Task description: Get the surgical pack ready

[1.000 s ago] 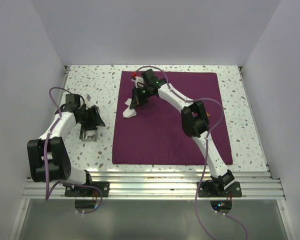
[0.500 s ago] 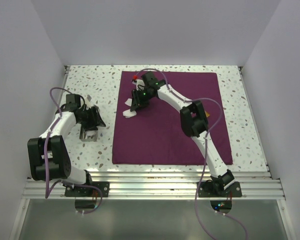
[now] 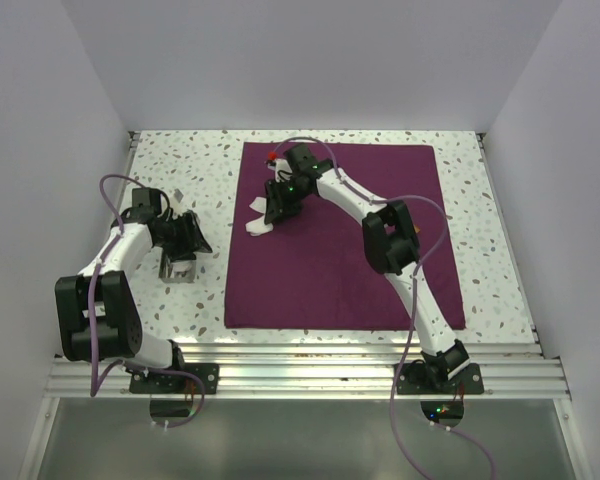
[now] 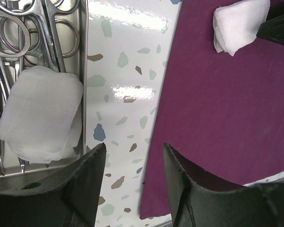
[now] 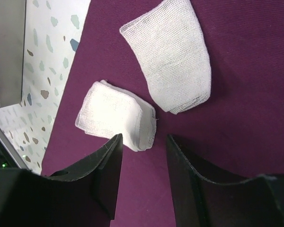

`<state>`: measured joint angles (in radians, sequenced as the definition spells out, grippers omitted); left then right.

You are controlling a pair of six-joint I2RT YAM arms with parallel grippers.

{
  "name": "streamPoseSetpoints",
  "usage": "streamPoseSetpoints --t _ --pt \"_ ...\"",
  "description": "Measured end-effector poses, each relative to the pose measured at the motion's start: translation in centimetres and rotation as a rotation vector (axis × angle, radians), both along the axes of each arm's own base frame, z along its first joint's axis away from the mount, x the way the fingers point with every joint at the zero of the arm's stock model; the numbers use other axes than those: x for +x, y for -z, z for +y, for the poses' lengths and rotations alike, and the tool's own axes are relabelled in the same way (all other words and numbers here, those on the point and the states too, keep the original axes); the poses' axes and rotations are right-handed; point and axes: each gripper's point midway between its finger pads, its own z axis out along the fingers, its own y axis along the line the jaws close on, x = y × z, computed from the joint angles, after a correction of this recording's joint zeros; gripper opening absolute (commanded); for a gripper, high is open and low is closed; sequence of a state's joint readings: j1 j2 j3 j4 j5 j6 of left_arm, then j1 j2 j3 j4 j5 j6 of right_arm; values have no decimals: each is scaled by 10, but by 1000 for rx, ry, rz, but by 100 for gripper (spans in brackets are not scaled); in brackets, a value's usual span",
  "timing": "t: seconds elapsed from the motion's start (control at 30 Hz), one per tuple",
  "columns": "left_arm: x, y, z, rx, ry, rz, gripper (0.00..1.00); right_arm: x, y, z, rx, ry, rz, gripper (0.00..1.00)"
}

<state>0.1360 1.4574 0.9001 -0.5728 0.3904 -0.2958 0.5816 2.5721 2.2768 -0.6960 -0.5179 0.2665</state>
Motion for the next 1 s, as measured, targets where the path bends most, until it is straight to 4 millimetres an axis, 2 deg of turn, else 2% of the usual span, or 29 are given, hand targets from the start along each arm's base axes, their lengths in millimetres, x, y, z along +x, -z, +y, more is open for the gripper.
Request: streamPoseSetpoints --t 0.23,0.67,0.77,1.0 --pt "0 0 0 -1 1 -2 56 -2 -1 3 5 -7 0 49" --pt "-4 2 -2 -8 3 4 56 -9 -2 20 51 -19 12 47" --pt "-4 1 -2 -10 4 0 56 -10 -2 22 65 -17 22 42" --pt "-6 3 -4 -17 8 2 56 -14 3 29 75 -3 51 22"
